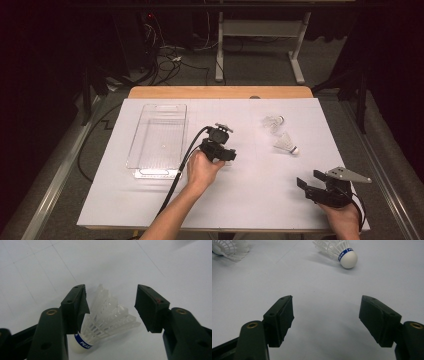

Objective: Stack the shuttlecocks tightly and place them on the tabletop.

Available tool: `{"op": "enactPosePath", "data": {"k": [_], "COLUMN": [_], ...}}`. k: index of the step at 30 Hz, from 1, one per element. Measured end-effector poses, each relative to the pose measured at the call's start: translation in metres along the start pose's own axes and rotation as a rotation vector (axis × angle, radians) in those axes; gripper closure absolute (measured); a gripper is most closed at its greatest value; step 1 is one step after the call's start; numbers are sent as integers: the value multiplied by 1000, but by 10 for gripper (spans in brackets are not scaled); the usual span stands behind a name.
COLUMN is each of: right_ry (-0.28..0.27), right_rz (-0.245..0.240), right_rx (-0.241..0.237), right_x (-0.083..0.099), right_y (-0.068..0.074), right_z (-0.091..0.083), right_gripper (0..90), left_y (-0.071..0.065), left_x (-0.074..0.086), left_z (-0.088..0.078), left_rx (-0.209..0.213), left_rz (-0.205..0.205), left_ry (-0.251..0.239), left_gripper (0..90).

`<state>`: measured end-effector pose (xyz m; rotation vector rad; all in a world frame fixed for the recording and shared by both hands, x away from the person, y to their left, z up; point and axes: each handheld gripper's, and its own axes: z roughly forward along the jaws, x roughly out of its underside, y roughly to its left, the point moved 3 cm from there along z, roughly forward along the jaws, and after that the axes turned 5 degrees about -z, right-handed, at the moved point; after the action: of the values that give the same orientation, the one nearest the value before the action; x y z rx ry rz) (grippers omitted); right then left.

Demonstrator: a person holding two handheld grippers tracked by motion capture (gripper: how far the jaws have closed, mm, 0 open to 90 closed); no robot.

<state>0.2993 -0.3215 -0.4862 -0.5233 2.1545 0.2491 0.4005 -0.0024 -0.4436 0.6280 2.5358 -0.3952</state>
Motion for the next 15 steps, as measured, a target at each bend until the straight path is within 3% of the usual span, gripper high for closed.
{"op": "enactPosePath", "data": {"k": [15], "right_ry": [-1], "right_rz": [10], "right_rx": [-3], "right_x": [0], "right_y": [0], "right_z": [0], "right_gripper": [280], "left_y": [4], "left_x": [3], "left_z": [0], "left_rx": [-55], "left_rz": [43], "left_ry": [-34], "left_gripper": [562]}}
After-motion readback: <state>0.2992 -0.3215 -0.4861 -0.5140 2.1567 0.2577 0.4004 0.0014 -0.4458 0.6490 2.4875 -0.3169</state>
